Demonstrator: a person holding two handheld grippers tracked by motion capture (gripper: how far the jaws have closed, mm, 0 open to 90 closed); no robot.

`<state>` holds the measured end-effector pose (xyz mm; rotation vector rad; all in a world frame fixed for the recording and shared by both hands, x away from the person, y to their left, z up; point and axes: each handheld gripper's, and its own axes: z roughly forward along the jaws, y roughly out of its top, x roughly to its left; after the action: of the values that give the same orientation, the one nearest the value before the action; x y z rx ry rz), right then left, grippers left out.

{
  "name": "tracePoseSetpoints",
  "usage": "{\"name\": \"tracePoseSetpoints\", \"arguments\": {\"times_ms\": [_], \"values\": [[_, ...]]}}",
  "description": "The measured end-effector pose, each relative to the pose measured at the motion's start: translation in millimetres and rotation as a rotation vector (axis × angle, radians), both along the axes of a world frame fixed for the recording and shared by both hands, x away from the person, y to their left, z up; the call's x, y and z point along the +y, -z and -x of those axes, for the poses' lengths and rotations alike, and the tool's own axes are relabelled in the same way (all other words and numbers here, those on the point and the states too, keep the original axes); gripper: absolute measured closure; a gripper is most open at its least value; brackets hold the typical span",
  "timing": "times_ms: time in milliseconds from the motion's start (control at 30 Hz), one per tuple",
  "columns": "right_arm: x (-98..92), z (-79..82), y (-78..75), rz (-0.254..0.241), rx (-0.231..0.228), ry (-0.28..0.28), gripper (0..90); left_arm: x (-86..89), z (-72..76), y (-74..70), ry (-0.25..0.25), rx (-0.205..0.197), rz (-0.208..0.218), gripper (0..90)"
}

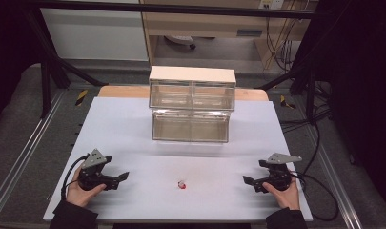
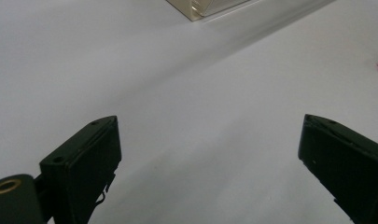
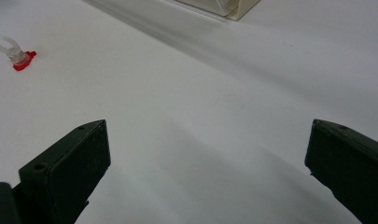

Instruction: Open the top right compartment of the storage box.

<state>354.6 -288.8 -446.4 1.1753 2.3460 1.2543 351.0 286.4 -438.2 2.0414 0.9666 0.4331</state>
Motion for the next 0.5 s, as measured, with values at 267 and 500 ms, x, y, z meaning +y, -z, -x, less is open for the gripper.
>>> {"name": "tracePoseSetpoints", "arguments": {"times_ms": [267, 500], "values": [[0.6, 0.5, -0.1, -0.007, 0.007, -0.002, 0.6, -4.2, 2.8, -3.6, 0.006, -0.011, -0.003, 5.9], [0.7, 0.1, -0.3, -0.003, 0.011, 0.001, 0.6, -10.3, 2.8, -6.7, 0.010, -0.006, -0.004, 5.8]]}}
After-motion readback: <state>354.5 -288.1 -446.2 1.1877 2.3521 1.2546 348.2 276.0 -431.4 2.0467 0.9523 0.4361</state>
